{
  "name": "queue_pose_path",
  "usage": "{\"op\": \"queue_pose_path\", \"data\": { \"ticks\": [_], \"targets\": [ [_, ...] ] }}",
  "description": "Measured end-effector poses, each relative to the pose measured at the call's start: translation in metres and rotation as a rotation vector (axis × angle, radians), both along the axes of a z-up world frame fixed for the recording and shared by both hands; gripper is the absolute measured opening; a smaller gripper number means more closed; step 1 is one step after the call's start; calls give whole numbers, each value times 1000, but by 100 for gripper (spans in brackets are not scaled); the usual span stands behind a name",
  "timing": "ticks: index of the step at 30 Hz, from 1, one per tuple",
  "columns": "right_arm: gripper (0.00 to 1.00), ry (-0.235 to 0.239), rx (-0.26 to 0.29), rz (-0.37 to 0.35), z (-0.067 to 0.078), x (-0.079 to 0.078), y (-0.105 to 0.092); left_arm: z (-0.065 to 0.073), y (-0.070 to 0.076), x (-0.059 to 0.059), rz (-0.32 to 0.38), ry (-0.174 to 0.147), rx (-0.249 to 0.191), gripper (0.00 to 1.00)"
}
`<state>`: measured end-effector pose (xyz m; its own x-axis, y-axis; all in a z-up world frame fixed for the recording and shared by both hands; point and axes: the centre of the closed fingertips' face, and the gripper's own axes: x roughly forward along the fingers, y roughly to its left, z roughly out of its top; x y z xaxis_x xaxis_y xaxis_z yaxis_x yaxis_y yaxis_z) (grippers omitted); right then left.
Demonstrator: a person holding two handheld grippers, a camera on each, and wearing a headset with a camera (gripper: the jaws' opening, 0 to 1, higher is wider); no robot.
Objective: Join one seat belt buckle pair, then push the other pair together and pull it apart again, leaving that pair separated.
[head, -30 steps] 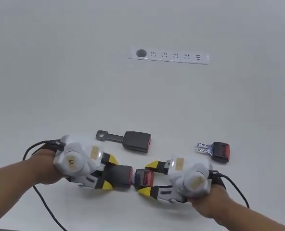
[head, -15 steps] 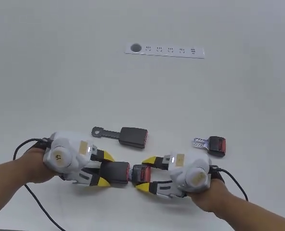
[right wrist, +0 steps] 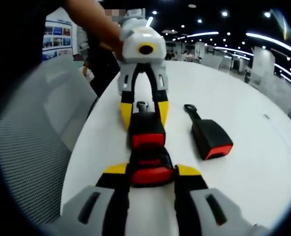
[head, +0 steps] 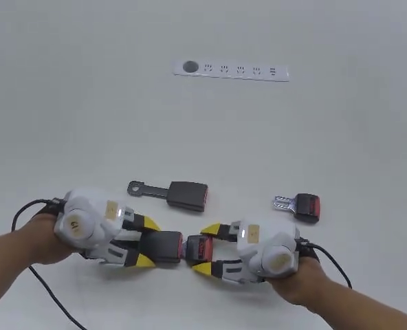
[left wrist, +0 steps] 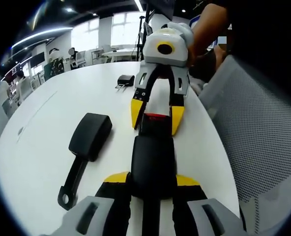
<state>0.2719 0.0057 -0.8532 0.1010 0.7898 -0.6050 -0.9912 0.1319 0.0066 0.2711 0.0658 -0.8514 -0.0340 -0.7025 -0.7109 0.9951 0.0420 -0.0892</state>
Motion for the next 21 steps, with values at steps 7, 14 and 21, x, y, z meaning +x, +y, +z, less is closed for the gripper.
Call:
{"op": "queue_pose_path", "data": {
  "ticks": [7, 14, 21],
  "targets": [
    [34, 27, 12, -25, 0, 1, 0, 1, -1, 1, -2, 1, -4, 33],
    [34, 31, 23, -33, 0, 1, 0, -1, 0, 3, 1, 5, -6, 33],
    [34, 26, 30, -42, 1, 1, 0, -3, 2, 5, -3, 6, -5, 33]
  ]
}}
